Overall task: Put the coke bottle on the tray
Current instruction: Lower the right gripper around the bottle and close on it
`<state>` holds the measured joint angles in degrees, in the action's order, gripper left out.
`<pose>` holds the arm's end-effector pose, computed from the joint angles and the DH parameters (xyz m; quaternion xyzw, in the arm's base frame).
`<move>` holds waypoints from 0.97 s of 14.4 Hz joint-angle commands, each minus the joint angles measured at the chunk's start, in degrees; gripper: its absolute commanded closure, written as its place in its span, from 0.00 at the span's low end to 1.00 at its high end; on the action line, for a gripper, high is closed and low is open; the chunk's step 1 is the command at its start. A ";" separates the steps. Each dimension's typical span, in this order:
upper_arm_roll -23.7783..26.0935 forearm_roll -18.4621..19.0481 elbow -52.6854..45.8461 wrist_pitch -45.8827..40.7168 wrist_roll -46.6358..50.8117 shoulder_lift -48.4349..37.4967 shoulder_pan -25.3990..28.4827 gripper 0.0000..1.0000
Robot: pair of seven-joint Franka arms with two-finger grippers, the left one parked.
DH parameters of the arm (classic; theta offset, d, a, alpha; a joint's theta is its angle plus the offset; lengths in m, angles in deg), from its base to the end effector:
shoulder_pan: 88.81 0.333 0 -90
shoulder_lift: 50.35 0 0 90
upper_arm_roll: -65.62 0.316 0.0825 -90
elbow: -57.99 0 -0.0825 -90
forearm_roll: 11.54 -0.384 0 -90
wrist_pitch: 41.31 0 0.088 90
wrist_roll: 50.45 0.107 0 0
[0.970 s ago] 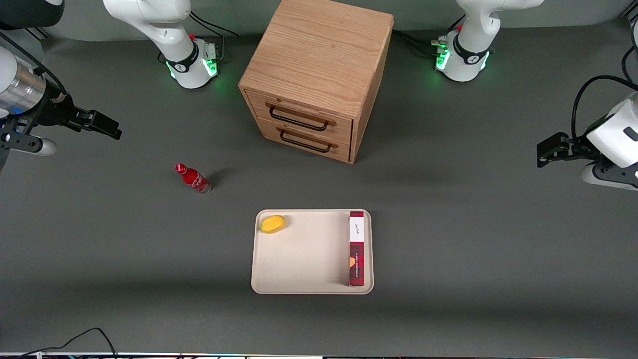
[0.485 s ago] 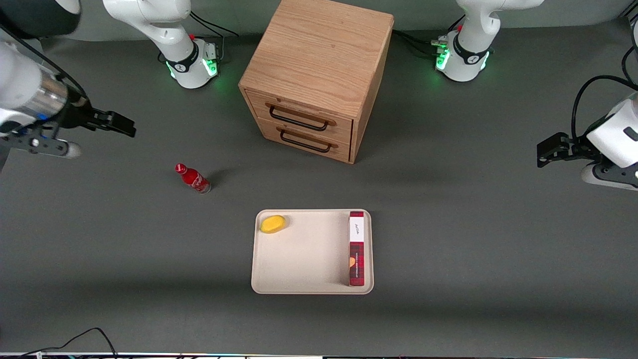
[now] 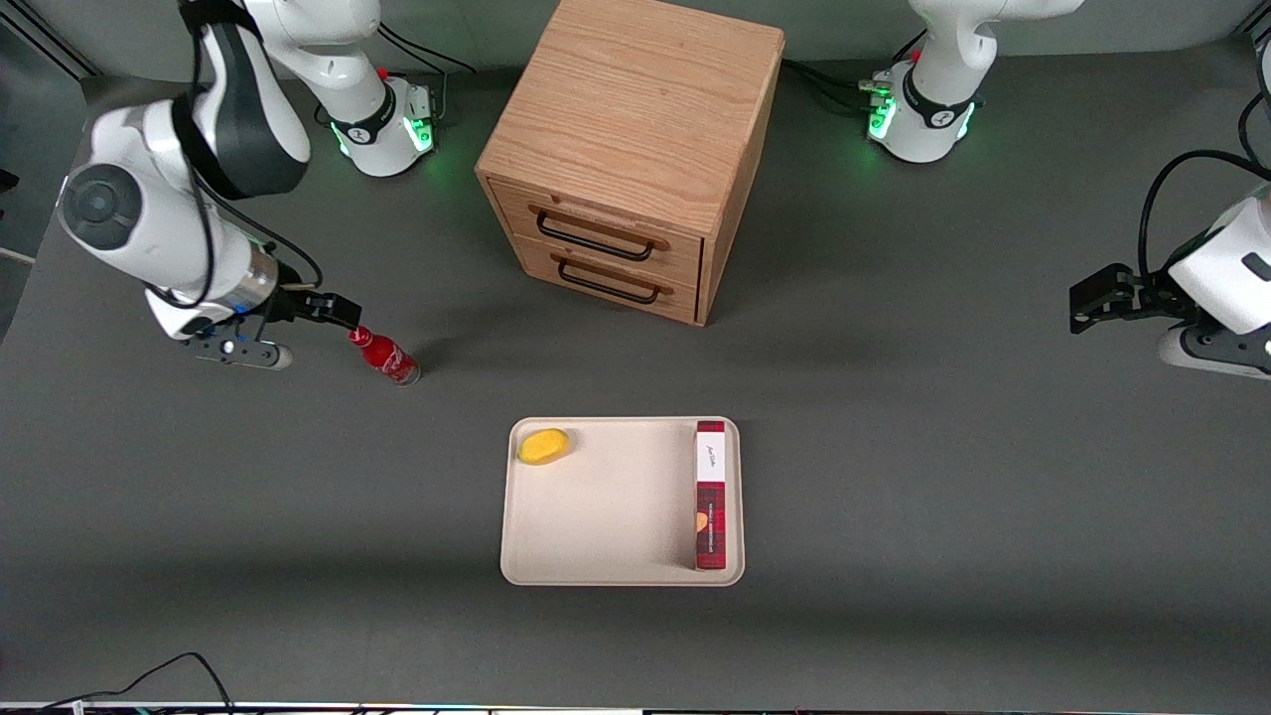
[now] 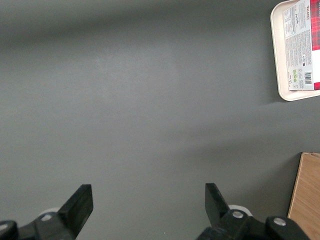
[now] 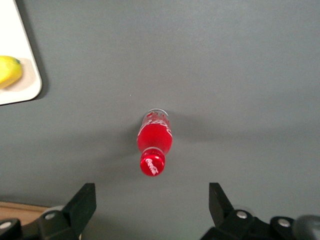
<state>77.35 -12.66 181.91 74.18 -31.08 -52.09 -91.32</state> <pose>0.5099 0.0843 0.3998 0.9939 -0.0932 -0.0582 0.0092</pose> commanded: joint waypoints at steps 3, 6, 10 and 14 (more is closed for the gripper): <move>0.05 -1.26 3.70 2.72 0.49 -2.83 0.04 0.00; 0.14 -1.26 5.89 5.52 0.58 -2.83 0.04 0.00; 0.14 -1.26 8.71 9.39 1.02 -2.83 0.13 0.00; 0.14 -1.26 13.80 16.41 1.02 -2.57 0.13 0.00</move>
<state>77.35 -12.66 191.90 86.27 -30.77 -53.22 -91.32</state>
